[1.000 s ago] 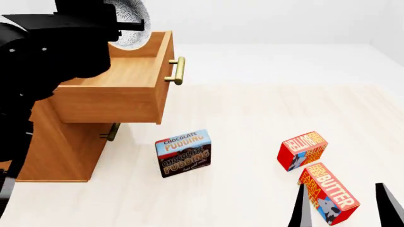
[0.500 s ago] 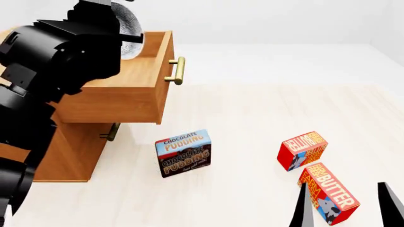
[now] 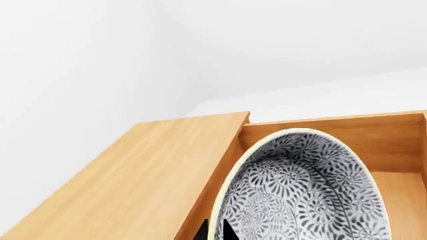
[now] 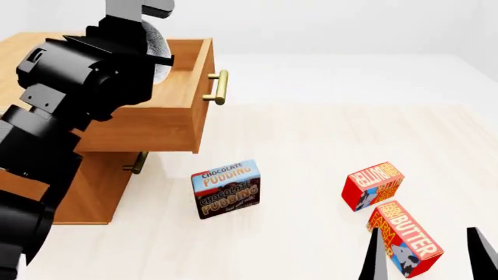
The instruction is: Put the bowl in the top drawer of the cabinet.
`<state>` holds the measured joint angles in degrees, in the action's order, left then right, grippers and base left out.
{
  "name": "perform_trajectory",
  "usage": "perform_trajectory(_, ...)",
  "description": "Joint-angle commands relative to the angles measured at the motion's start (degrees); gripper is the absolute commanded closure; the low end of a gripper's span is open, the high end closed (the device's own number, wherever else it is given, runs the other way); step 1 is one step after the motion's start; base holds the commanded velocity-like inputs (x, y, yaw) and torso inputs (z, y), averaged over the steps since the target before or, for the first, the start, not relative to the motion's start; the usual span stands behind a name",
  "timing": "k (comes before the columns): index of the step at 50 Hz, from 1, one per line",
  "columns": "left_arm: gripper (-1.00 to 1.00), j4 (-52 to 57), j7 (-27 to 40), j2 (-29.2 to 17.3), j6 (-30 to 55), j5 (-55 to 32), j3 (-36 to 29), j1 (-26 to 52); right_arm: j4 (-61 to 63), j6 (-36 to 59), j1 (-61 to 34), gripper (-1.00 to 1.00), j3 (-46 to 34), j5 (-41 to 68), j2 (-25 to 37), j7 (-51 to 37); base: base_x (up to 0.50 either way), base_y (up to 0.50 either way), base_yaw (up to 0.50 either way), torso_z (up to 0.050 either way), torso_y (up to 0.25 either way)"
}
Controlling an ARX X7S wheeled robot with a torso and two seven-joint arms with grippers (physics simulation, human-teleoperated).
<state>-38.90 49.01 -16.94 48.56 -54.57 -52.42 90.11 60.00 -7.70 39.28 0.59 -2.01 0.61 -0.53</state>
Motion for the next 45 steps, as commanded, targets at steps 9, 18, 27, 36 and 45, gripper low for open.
perform_trajectory(9,1.0,-8.09,-0.52,1.64,-1.05,3.29,-1.1,-0.27,-0.01,-0.04,0.12,-1.0,-0.1,-0.03,-0.01,-0.04,0.0,0.0,0.0,0.0,0.0)
perform_trajectory(18,1.0,-9.54,-1.39,2.13,-1.71,3.65,-1.45,-0.88,-0.01,-0.08,0.16,-1.0,-0.12,0.02,0.03,-0.03,0.0,0.0,0.0,0.0,0.001)
perform_trajectory(27,1.0,-12.39,-3.07,3.19,-3.08,4.45,-2.0,-0.89,-0.01,-0.35,0.27,-1.0,0.09,0.34,0.1,0.1,0.0,0.0,0.0,0.0,0.0)
perform_trajectory(36,1.0,-16.1,-5.15,4.64,-4.8,5.27,-2.42,-0.71,-0.01,0.35,-0.37,-1.0,0.27,0.43,0.11,0.21,0.0,0.0,0.0,0.0,0.0)
perform_trajectory(45,1.0,-17.93,-6.62,5.43,-5.88,5.65,-2.66,-0.87,-0.01,1.36,-1.13,-1.0,0.13,0.55,0.28,0.1,0.0,0.0,0.0,0.0,0.001)
